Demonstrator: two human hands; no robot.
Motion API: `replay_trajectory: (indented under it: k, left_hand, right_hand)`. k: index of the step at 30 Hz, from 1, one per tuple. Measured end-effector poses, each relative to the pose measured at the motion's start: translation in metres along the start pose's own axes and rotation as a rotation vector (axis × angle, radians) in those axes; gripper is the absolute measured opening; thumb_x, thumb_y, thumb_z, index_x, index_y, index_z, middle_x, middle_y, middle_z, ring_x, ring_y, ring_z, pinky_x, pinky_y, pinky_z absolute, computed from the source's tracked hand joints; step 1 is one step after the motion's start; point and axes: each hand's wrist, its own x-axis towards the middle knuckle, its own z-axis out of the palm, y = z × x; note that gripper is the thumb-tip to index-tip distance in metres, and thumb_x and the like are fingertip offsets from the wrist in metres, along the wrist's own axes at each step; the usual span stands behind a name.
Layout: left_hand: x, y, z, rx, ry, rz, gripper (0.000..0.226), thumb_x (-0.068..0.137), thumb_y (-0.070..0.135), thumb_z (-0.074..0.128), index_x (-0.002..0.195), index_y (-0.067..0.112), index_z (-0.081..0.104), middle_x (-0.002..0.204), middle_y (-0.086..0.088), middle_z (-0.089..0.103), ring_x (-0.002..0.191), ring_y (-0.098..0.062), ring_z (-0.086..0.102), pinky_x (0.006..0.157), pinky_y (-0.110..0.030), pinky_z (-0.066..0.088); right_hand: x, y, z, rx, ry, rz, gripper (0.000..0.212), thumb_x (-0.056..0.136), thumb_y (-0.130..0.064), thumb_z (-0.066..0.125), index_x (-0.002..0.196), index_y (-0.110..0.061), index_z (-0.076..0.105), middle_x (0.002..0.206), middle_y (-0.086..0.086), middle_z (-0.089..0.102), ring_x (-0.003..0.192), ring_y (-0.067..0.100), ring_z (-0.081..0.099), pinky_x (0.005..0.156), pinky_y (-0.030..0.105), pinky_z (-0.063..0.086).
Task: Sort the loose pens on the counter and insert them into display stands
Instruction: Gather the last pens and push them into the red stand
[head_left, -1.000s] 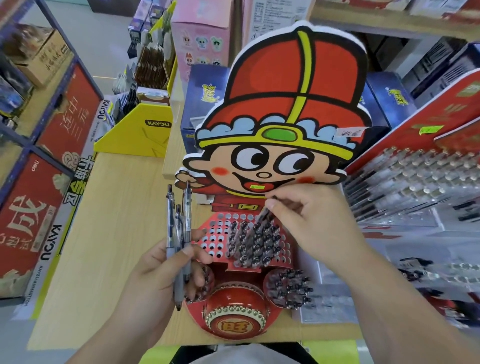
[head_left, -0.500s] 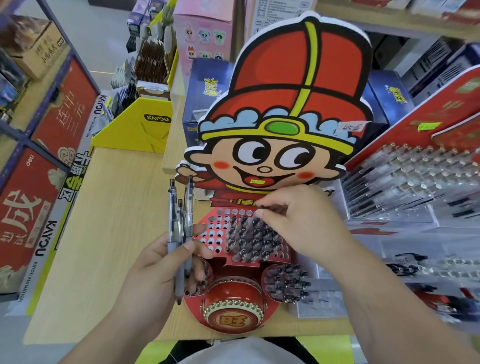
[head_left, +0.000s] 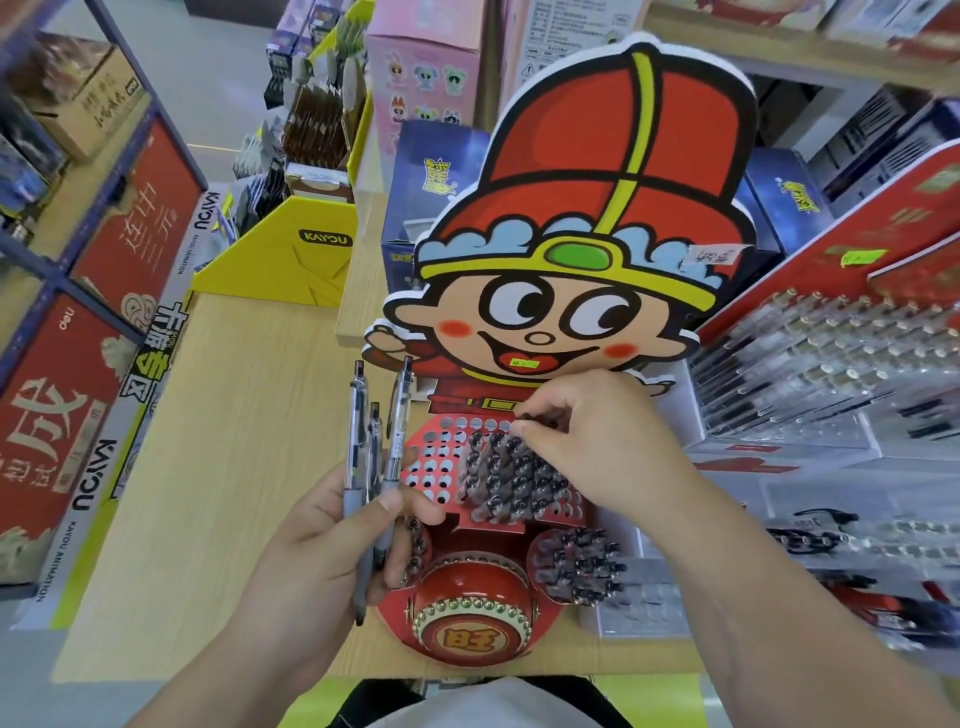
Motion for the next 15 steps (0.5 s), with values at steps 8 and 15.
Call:
replay_trajectory:
  k: [8,15]
  left_hand:
    - [-0.011,0.011,0.003,0.016,-0.115,0.01,0.027,0.09,0.026,0.06,0.108,0.006,0.064,0.095,-0.024,0.071,0.047,-0.018,0.041,0.041,-0.022,0.03]
    - [-0.019,0.022,0.011,0.056,-0.392,-0.028,0.028,0.085,0.031,0.07,0.109,0.017,0.072,0.09,-0.027,0.069,0.046,-0.018,0.041,0.041,-0.02,0.03]
  right_hand:
    - [-0.017,-0.003,-0.008,0.211,0.094,0.008,0.027,0.091,-0.032,0.069,0.118,-0.029,0.072,0.097,-0.02,0.071,0.091,-0.005,0.064,0.086,0.024,0.055]
    - [-0.048,-0.035,-0.019,0.851,-0.055,0.066,0.014,0.095,-0.019,0.065,0.106,-0.022,0.075,0.087,0.0,0.075,0.077,0.009,0.067,0.065,0.024,0.052]
